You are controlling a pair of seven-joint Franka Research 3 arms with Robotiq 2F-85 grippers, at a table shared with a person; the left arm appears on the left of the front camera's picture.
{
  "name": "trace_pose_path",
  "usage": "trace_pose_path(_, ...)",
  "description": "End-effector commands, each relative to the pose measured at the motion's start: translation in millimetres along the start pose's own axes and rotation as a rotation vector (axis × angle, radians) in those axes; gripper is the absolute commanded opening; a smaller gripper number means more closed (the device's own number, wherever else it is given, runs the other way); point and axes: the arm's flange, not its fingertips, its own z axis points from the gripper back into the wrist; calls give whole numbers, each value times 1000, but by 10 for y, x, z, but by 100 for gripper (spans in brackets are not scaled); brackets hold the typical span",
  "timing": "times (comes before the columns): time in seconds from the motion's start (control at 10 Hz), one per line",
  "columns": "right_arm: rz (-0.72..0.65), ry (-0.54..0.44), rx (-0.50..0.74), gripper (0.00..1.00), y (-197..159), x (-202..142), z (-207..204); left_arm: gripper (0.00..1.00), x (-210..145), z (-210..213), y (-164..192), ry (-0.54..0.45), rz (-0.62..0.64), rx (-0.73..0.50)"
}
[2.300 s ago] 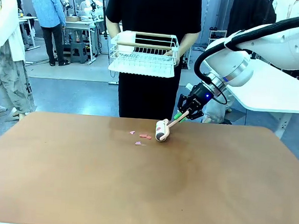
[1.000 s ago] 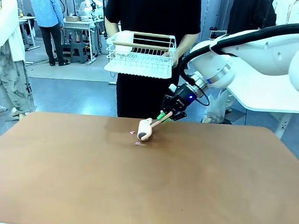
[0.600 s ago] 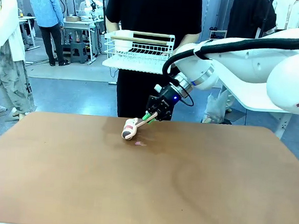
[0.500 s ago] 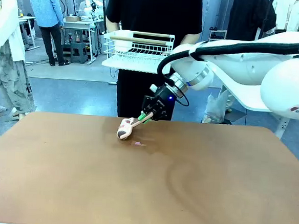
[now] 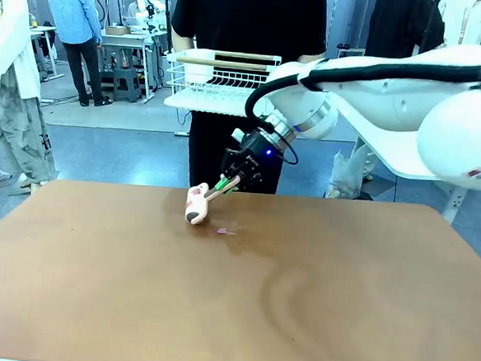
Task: Clean the table.
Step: Clean the table with the Lint Roller when the human lifts the Dish drying rack.
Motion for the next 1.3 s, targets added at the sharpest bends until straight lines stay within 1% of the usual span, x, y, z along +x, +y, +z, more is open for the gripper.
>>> trace_pose_path(0.0,32,17,52,21,-59,-671,549,100,-15,26,-12,-3,-5,-5)
trace_pose_path(0.1,-14,68,96,21,-135,-870,777,100,-15,26,-12,-3,-5,-5)
trace_pose_path(0.3,-109,37,111,21,-420,-1196,1255,100,-15,26,-12,-3,-5,-5)
trace_pose_path(0.4,-148,59,61,21,-517,-1345,1382,100,-15,26,-12,-3,-5,-5)
trace_pose_path(0.5,-175,46,-10,21,-613,-1500,1450,100,-15,26,-12,-3,-5,-5)
trace_pose_path(0.7,-211,-13,3,21,-866,-1687,1500,100,-15,26,-12,-3,-5,-5)
trace_pose_path(0.8,-213,-52,15,21,-963,-1701,1480,100,-15,26,-12,-3,-5,-5)
trace_pose_path(0.9,-209,-106,2,21,-1033,-1688,1443,100,-15,26,-12,-3,-5,-5)
trace_pose_path(1.0,-180,-106,-13,21,-1070,-1677,1382,100,-15,26,-12,-3,-5,-5)
trace_pose_path(1.1,-180,-113,-23,21,-1104,-1640,1341,100,-15,26,-12,-3,-5,-5)
trace_pose_path(1.2,-194,-100,-45,21,-1127,-1572,1273,100,-15,26,-12,-3,-5,-5)
